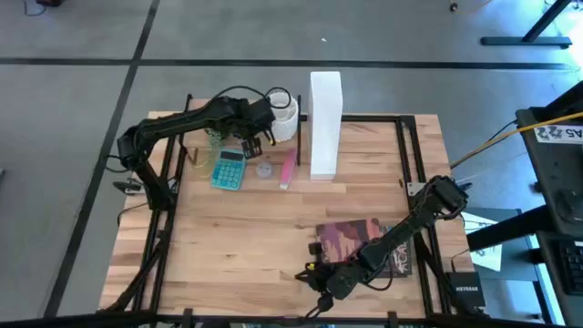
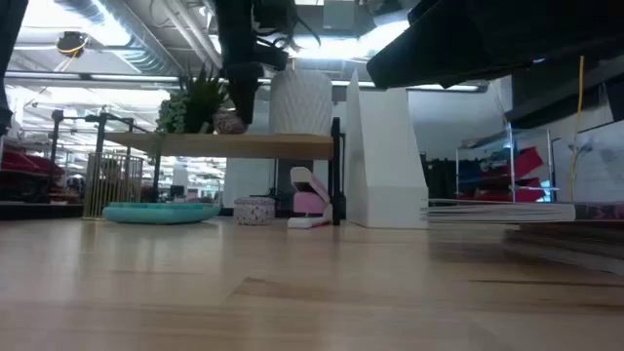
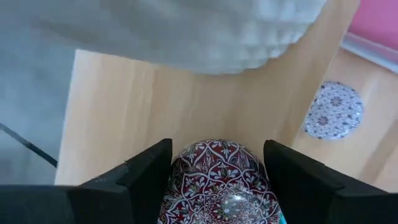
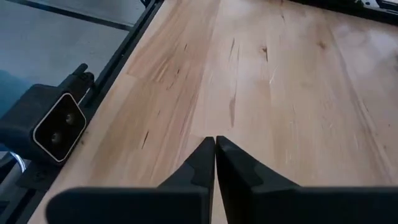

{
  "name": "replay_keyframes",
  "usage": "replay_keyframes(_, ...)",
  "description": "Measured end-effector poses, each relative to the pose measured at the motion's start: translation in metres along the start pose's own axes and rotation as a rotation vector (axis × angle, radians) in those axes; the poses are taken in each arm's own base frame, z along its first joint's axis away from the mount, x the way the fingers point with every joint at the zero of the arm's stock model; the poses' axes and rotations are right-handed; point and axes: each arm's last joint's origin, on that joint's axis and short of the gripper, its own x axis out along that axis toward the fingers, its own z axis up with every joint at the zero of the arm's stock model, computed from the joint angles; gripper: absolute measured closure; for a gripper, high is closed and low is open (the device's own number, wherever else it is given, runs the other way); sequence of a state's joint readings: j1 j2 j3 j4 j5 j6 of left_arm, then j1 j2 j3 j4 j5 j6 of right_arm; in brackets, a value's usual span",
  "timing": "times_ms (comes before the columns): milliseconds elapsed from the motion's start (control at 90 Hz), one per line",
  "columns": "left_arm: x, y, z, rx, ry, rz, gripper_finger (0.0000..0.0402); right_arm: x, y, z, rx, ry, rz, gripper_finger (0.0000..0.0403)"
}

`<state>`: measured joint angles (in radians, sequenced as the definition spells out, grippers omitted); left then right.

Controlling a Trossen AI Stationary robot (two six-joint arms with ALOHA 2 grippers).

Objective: Stock shelves
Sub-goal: Put the red scented candle on the shelf, then put the purple book in the book organizer

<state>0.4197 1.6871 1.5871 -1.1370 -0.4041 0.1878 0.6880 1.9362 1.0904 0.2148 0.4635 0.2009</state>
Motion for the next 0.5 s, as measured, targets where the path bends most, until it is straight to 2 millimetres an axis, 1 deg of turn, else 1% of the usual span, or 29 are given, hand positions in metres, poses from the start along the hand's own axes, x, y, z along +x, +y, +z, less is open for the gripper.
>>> replay_keyframes(500, -0.0011, -0.0017, 0.0025, 0.018, -0.02, 0.02, 0.0164, 0.0001, -0.0001, -0.0007, -0.002, 0.006, 0.0, 0.0403)
